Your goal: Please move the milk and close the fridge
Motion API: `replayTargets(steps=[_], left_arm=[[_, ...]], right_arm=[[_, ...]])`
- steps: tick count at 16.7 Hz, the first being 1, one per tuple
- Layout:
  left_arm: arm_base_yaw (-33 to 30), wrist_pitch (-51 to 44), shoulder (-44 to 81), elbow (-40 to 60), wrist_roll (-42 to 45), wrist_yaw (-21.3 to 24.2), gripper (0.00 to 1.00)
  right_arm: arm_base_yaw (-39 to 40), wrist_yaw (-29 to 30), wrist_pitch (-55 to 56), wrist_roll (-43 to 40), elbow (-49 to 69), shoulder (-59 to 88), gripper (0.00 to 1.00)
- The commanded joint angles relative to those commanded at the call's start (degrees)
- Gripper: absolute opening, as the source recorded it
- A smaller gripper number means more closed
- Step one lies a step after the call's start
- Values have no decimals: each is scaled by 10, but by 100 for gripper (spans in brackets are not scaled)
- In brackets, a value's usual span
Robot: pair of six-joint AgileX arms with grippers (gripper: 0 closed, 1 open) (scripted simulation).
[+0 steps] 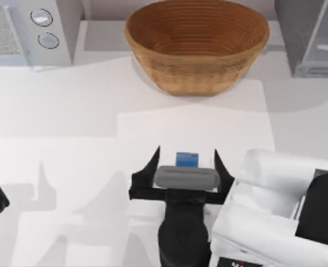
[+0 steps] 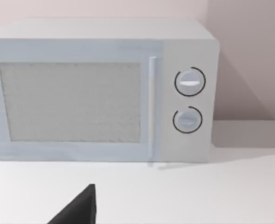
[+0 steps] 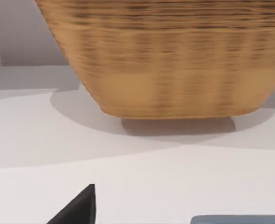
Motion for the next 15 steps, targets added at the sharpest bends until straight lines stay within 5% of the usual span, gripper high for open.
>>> replayTargets(steps=[3, 15], left_arm=[[0, 0, 0, 0, 0, 0, 100], [0, 0, 0, 0, 0, 0, 100]], right_arm=[[0, 0, 0, 0, 0, 0, 100], [0, 0, 0, 0, 0, 0, 10]])
